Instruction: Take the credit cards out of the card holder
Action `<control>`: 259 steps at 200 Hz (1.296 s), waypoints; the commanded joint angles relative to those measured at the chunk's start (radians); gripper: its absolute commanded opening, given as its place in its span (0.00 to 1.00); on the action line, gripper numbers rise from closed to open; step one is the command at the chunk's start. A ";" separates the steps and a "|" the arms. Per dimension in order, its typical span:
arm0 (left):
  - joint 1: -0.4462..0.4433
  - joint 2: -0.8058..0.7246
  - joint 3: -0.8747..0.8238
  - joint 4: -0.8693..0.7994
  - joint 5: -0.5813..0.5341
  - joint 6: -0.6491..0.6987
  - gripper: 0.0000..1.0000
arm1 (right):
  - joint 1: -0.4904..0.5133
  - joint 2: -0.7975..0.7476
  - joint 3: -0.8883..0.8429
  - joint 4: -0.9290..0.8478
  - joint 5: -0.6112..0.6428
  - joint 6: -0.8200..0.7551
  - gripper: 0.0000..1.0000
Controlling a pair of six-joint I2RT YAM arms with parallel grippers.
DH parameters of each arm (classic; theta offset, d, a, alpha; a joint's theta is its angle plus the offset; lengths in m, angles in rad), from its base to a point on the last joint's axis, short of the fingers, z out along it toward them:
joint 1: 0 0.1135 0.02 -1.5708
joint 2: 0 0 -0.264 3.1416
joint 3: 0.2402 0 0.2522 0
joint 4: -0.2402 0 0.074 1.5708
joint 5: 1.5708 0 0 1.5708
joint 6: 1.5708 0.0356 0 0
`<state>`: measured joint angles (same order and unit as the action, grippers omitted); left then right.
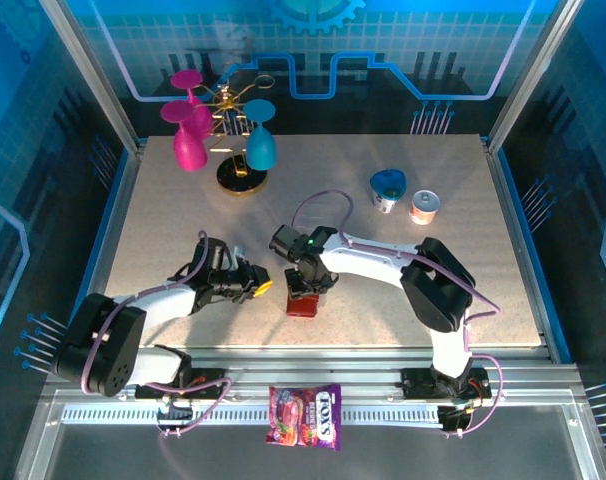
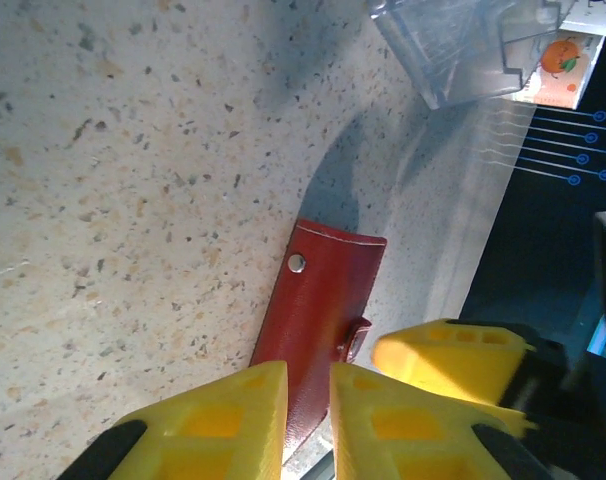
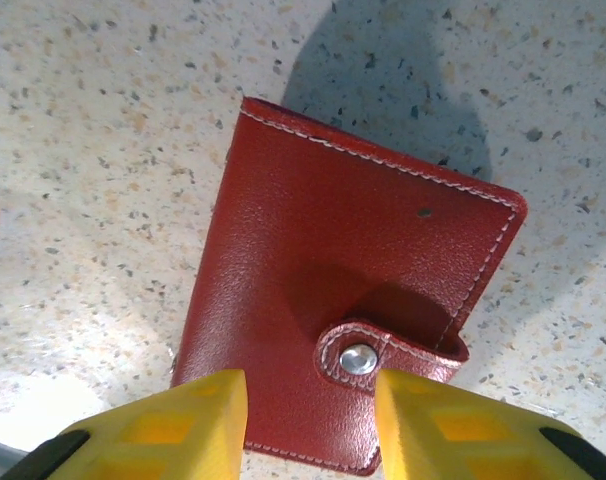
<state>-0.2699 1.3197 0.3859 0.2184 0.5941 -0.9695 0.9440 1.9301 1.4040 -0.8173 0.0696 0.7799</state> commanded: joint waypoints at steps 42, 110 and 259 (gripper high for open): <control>0.006 -0.022 -0.005 -0.019 0.057 0.014 0.18 | 0.019 0.073 0.034 -0.040 0.032 -0.018 0.39; -0.037 0.035 0.007 0.013 0.067 -0.002 0.18 | 0.026 0.071 -0.002 0.000 0.062 -0.030 0.23; -0.185 0.289 0.006 0.384 0.075 -0.230 0.12 | -0.020 -0.116 -0.251 0.353 -0.073 -0.017 0.02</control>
<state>-0.4362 1.5597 0.3920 0.4870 0.6376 -1.1320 0.9478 1.8488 1.2274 -0.6106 0.0933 0.7357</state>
